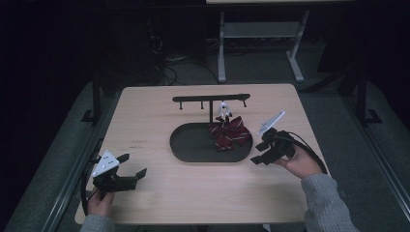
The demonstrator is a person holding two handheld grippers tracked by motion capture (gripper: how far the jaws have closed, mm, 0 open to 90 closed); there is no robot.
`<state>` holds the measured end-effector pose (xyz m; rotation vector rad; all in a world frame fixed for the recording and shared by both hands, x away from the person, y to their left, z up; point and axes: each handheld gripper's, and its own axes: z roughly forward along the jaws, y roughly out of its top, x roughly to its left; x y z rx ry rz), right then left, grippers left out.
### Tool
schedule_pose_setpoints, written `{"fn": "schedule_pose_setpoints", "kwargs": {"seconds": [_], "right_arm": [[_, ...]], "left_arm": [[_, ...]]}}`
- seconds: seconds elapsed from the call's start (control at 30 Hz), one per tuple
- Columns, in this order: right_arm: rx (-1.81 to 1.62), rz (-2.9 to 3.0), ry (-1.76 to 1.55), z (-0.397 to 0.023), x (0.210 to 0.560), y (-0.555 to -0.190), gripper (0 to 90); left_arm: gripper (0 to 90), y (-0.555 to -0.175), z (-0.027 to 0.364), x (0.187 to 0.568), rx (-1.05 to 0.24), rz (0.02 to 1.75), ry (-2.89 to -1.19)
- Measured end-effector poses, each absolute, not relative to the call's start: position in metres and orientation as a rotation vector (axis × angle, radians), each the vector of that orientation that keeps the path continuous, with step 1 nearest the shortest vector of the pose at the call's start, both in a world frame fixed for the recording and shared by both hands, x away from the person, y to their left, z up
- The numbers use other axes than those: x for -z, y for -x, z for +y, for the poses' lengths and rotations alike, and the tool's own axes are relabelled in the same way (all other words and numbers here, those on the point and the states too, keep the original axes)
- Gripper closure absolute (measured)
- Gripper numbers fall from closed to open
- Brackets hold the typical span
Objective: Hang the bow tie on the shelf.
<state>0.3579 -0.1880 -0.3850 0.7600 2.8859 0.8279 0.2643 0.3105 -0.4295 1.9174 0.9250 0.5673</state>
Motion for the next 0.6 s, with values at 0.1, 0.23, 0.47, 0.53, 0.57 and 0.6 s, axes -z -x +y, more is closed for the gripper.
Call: {"fn": "schedule_pose_setpoints", "kwargs": {"seconds": [0.1, 0.23, 0.47, 0.53, 0.57, 0.6], "right_arm": [[-0.82, 2.886, -0.766, -0.191, 0.389, -0.354, 41.0], [-0.826, 2.882, -0.779, -0.193, 0.391, -0.35, 41.0], [-0.842, 2.867, -0.786, -0.199, 0.397, -0.342, 40.9], [-0.848, 2.871, -0.808, -0.201, 0.399, -0.339, 40.8], [-0.844, 2.872, -0.805, -0.202, 0.4, -0.338, 40.8], [-0.841, 2.872, -0.82, -0.203, 0.401, -0.337, 40.8]], "left_arm": [[13.0, -0.264, 0.31, 0.43, -0.563, 0.924, -1.923], [13.0, -0.264, 0.31, 0.43, -0.559, 0.925, -1.925], [13.0, -0.265, 0.31, 0.43, -0.555, 0.924, -1.926], [13.0, -0.264, 0.31, 0.43, -0.554, 0.924, -1.927], [13.0, -0.264, 0.31, 0.43, -0.554, 0.924, -1.928], [13.0, -0.264, 0.31, 0.43, -0.554, 0.923, -1.928]]}}
